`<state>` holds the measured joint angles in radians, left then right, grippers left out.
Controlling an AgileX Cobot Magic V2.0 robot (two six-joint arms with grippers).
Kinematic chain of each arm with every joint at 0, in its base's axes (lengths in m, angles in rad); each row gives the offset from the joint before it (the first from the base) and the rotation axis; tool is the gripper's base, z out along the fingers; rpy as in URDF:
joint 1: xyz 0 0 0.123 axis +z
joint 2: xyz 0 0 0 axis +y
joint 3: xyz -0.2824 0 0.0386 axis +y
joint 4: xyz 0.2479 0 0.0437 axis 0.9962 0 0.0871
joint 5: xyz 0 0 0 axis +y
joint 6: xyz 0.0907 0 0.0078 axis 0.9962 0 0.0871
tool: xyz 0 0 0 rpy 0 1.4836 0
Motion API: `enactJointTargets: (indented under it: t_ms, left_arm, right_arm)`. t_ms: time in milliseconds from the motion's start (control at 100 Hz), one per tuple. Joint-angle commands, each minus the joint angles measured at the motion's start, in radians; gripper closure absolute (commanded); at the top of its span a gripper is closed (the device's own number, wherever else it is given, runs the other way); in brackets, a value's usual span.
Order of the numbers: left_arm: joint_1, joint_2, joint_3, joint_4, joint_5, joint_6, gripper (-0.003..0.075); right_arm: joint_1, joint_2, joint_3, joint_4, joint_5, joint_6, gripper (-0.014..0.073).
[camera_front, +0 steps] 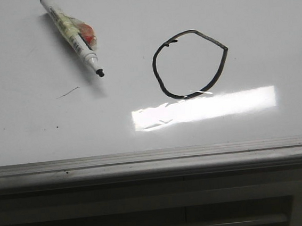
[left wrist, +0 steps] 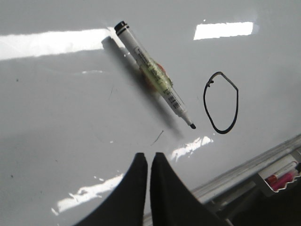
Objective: Write number 0 on whiteboard
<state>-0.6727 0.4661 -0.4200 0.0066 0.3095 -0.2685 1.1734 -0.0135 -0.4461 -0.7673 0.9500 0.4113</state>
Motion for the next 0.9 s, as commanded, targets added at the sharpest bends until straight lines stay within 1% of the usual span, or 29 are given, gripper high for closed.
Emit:
enactJointTargets:
  t_ms: [0,20,60,100,140,170,210,380,440,510,600,640,760,890]
  left_arm:
    - [0.009,-0.02,0.005,0.075,-0.163,0.065,0.074]
    - [0.014,-0.031,0.023,0.086,-0.201,0.091,0.074]
    - [0.036,-0.059,0.067,0.081,-0.288,0.192,0.074]
    - [0.068,-0.092,0.117,0.058,-0.37,0.289,0.074]
    - [0.099,-0.125,0.162,0.036,-0.425,0.357,0.074]
    - [0.134,-0.153,0.205,0.029,-0.469,0.378,0.074]
    - [0.173,-0.194,0.246,0.023,-0.496,0.383,0.074]
    - [0.371,-0.357,0.395,-0.087,-0.497,0.383,0.074]
    - [0.439,-0.4,0.43,-0.127,-0.478,0.383,0.074]
    - [0.511,-0.438,0.455,-0.187,-0.422,0.385,0.074]
    - [0.587,-0.453,0.457,-0.191,-0.309,0.387,0.074]
    - [0.618,-0.458,0.457,-0.187,-0.286,0.387,0.074]
    - [0.653,-0.486,0.457,-0.187,-0.202,0.387,0.074]
    - [0.66,-0.498,0.457,-0.187,-0.06,0.387,0.074]
  right_arm:
    - [-0.004,0.013,-0.021,-0.042,-0.054,0.002,0.0651]
    - [-0.004,0.013,-0.021,-0.042,-0.054,0.002,0.0651]
    - [-0.004,0.013,-0.021,-0.042,-0.054,0.002,0.0651]
    - [-0.004,0.013,-0.021,-0.042,-0.054,0.002,0.0651]
    - [-0.004,0.013,-0.021,-0.042,-0.054,0.002,0.0651]
    - [-0.004,0.013,-0.021,-0.042,-0.054,0.002,0.0651]
    - [-0.004,0.013,-0.021,-0.042,-0.054,0.002,0.0651]
    - [-0.004,0.013,-0.021,-0.042,-0.054,0.002,0.0651]
    - [-0.004,0.013,-0.021,-0.042,-0.054,0.002,0.0651]
    - [-0.004,0.013,-0.021,-0.042,-0.054,0.002,0.0651]
    - [-0.004,0.013,-0.021,-0.042,-0.054,0.002,0.0651]
    - [-0.004,0.013,-0.021,-0.042,-0.054,0.002,0.0651]
    - [-0.004,0.013,-0.021,-0.042,-0.054,0.002,0.0651]
    - [-0.004,0.013,-0.021,-0.042,-0.054,0.002,0.0651]
